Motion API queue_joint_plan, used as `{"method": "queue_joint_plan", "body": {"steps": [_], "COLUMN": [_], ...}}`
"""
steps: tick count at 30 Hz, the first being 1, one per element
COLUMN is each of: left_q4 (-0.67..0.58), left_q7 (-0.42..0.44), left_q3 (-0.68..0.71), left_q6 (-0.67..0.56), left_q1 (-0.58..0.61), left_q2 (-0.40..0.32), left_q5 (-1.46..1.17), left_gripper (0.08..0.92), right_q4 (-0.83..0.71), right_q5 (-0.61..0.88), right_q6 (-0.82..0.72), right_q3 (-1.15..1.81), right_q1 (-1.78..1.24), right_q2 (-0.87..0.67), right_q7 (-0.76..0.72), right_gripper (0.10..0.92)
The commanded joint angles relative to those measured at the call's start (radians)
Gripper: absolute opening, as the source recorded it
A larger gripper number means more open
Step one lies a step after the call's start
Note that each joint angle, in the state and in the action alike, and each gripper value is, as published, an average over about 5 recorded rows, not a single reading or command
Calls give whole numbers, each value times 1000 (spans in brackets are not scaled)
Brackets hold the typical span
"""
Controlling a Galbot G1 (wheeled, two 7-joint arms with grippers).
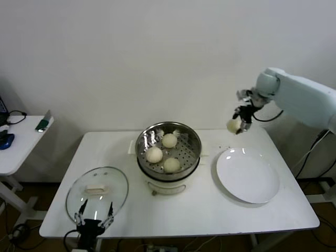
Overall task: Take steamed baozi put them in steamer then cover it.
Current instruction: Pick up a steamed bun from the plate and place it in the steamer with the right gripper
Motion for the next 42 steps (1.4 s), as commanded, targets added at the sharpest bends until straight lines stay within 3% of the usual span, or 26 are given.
{"method": "queue_joint_plan", "body": {"steps": [1, 15, 37, 42], "left_q4": [-15, -1, 21, 26], "left_q7": [4, 3, -1, -2], "left_q3": [14, 2, -11, -10], "left_q6": [0, -18, -18, -18], "left_q1": [-3, 13, -9, -13], "left_q2": [11, 19, 25, 25], "left_q5": [-8, -33, -38, -38], "left_gripper": [823, 823, 823, 823], "right_q4": [62, 65, 12, 9], "right_q5": [341, 441, 341, 339], "right_q6": [-81, -121, -119, -122], "right_q3": [-221, -271, -277, -275], "right_q1": [181, 85, -71, -70], "right_q2": [180, 359, 386, 384], "right_q7": [27, 81, 104, 114], "right_gripper": [712, 712, 727, 775]}}
